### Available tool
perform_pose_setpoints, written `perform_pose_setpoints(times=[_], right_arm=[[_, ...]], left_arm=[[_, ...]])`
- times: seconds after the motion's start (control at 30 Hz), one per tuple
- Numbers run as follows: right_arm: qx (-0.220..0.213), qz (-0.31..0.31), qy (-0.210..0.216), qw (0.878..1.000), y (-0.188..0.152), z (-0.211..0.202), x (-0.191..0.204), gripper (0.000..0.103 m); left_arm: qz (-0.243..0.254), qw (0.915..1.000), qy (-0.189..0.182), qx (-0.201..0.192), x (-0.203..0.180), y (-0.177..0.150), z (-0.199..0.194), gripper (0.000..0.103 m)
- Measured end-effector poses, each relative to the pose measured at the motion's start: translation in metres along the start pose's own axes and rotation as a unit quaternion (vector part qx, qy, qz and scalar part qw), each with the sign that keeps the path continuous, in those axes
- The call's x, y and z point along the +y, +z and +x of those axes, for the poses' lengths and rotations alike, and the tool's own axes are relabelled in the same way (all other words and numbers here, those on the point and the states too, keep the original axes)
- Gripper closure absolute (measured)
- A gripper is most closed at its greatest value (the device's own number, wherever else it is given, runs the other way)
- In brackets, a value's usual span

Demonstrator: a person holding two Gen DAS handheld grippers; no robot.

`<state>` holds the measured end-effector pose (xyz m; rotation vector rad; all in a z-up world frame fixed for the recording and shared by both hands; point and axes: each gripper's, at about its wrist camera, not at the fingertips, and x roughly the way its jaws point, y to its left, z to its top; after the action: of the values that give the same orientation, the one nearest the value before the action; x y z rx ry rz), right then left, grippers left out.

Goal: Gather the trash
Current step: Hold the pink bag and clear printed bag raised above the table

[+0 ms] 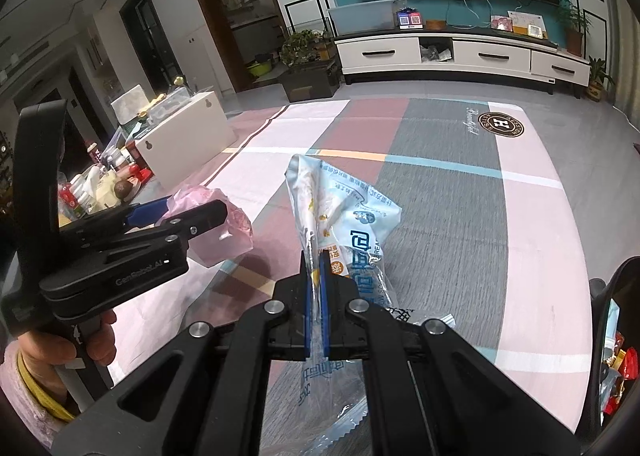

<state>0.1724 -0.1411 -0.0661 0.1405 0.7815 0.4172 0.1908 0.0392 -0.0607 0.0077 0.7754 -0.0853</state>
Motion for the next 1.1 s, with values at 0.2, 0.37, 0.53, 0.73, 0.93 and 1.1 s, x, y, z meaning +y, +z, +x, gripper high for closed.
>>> perform_pose_setpoints(times=[0.2,0.37,0.53,0.73,0.93,1.1], right_arm=[[0.002,0.0,0.003,1.0,-0.006,-0.006,0.005,0.098],[0.004,0.003,0.009,1.0,-0.012,-0.011,0.008,0.098],[0.007,0.004,0.012,1.0,-0.02,-0.017,0.009,0.098],[0.01,0.005,0.011,1.0,-0.027,-0.023,0.011,0.098],[0.006,0.007,0.012,1.0,-0.033,-0.033,0.014,0.098],[0.004,0.01,0.012,1.0,-0.038,-0.041,0.013,0.098]], left_arm=[[0.003,1.0,0.002,0.005,0.0,-0.01,-0.01,0.046],[0.004,0.9999,-0.003,0.012,0.0,-0.02,-0.019,0.046],[0.006,0.9998,-0.006,0.016,-0.002,-0.031,-0.028,0.046],[0.011,0.9997,-0.009,0.019,-0.006,-0.039,-0.036,0.045],[0.014,0.9996,-0.011,0.024,-0.01,-0.048,-0.044,0.045],[0.015,0.9994,-0.015,0.026,-0.014,-0.054,-0.05,0.045]])
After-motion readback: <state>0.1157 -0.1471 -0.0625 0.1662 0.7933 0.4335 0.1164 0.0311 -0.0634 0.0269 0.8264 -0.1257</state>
